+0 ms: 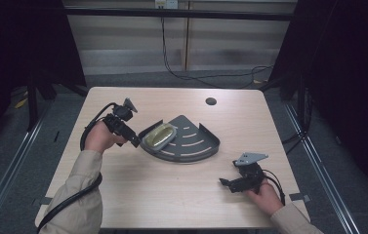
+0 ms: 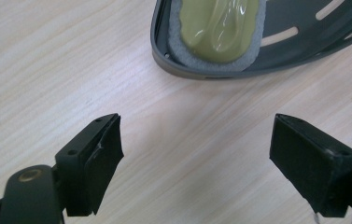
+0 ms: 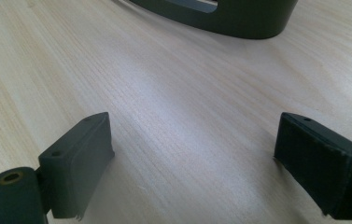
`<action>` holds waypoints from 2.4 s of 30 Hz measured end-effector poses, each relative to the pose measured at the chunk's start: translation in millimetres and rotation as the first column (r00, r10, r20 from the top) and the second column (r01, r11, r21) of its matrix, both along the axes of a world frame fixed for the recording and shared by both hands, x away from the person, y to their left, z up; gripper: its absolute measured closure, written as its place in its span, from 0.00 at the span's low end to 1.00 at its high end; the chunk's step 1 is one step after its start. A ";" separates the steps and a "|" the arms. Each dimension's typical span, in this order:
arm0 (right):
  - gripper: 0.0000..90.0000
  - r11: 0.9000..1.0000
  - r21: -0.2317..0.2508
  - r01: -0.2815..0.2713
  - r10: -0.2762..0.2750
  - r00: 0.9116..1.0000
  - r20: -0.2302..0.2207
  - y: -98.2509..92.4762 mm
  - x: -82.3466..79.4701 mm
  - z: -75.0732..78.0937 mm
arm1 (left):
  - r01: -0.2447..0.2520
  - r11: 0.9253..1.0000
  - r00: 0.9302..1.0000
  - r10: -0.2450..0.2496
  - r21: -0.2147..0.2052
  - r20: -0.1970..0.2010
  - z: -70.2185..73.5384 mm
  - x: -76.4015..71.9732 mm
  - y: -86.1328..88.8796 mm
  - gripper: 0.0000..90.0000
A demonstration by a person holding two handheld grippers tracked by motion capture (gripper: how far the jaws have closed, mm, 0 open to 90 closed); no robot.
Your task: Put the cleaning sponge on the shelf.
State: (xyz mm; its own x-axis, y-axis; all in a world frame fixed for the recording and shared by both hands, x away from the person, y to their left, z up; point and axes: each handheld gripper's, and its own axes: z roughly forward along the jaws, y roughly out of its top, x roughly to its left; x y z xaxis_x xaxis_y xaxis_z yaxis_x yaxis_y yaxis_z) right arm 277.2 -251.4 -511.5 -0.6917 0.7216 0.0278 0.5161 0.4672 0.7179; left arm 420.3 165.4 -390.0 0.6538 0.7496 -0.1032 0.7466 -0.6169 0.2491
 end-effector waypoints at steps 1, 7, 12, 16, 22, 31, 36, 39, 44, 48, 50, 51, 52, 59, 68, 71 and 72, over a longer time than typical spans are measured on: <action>0.12 1.000 0.000 0.000 0.000 1.000 0.000 0.0 0.0 0.0 | -0.004 1.000 1.000 0.004 -0.003 0.002 -0.8 -1.1 2.1 0.19; 0.12 1.000 0.000 0.000 0.000 1.000 0.000 0.0 0.0 0.0 | -0.011 1.000 1.000 0.011 -0.007 -0.006 -6.5 -8.1 13.3 0.19; 0.12 1.000 0.000 0.000 0.000 1.000 -0.002 0.0 -0.1 0.0 | -0.018 1.000 1.000 0.018 -0.016 -0.002 -11.8 -14.4 21.6 0.19; 0.12 1.000 -0.002 -0.002 0.002 1.000 -0.002 -0.1 -0.1 0.0 | -0.027 0.999 1.000 0.027 -0.030 -0.001 -15.7 -19.3 28.8 0.19; 0.12 1.000 -0.002 -0.002 0.002 1.000 -0.002 -0.1 -0.1 0.0 | -0.040 0.998 0.999 0.040 -0.044 -0.004 -23.6 -26.3 39.2 0.19; 0.12 1.000 -0.002 -0.002 0.002 1.000 -0.002 -0.1 -0.1 0.0 | -0.054 0.997 0.998 0.054 -0.062 -0.014 -36.6 -35.0 50.5 0.19; 0.12 1.000 -0.002 -0.002 0.002 1.000 -0.001 -0.1 -0.1 0.0 | -0.064 0.995 0.998 0.063 -0.076 -0.016 -44.0 -39.5 55.2 0.19; 0.12 1.000 -0.002 -0.002 0.002 1.000 -0.001 -0.1 -0.1 0.0 | -0.073 0.994 0.997 0.071 -0.082 -0.019 -48.9 -42.6 57.5 0.19; 0.12 1.000 -0.002 -0.001 0.001 1.000 -0.001 -0.1 -0.1 0.0 | -0.087 0.991 0.996 0.085 -0.101 -0.022 -58.9 -48.1 63.1 0.19; 0.12 1.000 -0.002 -0.002 0.002 1.000 -0.002 -0.1 -0.1 0.0 | -0.099 0.989 0.995 0.097 -0.110 -0.027 -66.9 -52.0 67.0 0.19; 0.12 1.000 -0.002 -0.002 0.002 1.000 -0.001 -0.1 -0.1 0.0 | -0.097 0.989 0.995 0.094 -0.113 -0.027 -70.8 -53.9 68.7 0.19; 0.12 1.000 -0.002 -0.002 0.002 1.000 -0.001 -0.1 -0.1 0.0 | -0.096 0.989 0.995 0.093 -0.113 -0.031 -72.8 -54.9 69.3 0.19; 0.12 1.000 -0.002 -0.002 0.002 1.000 -0.001 -0.1 -0.1 0.0 | -0.102 0.988 0.995 0.099 -0.117 -0.028 -75.1 -56.3 69.9 0.19; 0.12 1.000 -0.003 -0.001 0.001 1.000 -0.001 -0.1 -0.1 0.1 | -0.104 0.986 0.995 0.103 -0.131 -0.020 -84.1 -63.6 76.7 0.18; 0.12 1.000 -0.002 -0.002 0.002 1.000 -0.001 -0.1 -0.1 0.0 | -0.057 0.989 0.994 0.068 -0.134 0.082 -88.3 -75.8 80.8 0.17; 0.12 1.000 -0.002 -0.004 0.004 1.000 0.001 -0.1 0.1 -0.1 | -0.049 0.987 0.991 0.066 -0.150 0.116 -90.2 -79.9 82.3 0.17; 0.12 1.000 -0.003 -0.003 0.003 1.000 0.002 -0.1 0.1 0.0 | -0.054 0.986 0.990 0.074 -0.160 0.123 -91.0 -81.2 82.7 0.17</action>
